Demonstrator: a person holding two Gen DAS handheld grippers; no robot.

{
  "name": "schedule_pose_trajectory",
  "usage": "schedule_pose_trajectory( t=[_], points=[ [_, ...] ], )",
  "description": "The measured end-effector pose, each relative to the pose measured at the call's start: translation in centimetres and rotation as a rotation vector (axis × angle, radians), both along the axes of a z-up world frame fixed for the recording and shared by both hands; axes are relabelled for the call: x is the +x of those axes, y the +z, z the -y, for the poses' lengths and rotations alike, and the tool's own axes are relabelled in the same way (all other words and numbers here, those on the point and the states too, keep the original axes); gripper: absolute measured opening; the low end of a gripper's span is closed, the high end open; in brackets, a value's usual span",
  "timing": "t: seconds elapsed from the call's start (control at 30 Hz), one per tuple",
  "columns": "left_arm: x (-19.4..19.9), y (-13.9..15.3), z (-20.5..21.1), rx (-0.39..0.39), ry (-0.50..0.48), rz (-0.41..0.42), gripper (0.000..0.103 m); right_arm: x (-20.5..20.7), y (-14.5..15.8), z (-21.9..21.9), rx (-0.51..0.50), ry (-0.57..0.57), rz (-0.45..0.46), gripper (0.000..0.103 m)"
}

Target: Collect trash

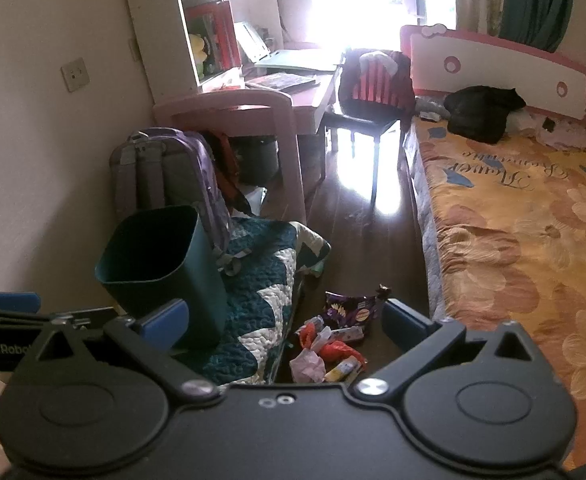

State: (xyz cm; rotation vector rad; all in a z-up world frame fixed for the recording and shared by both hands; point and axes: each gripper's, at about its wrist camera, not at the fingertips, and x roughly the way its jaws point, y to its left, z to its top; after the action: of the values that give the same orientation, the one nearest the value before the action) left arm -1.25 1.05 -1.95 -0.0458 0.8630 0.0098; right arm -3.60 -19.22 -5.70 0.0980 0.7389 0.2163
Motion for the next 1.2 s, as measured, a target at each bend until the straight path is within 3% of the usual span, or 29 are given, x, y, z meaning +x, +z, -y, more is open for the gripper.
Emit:
schedule_pose_trajectory(
  t=[1.2],
  points=[
    [0.0, 2.1, -1.7, -0.035, -0.006, 0.080, 0.102, 0.2, 2.0, -2.1, -0.038, 0.016, 0.075, 0.103]
  ],
)
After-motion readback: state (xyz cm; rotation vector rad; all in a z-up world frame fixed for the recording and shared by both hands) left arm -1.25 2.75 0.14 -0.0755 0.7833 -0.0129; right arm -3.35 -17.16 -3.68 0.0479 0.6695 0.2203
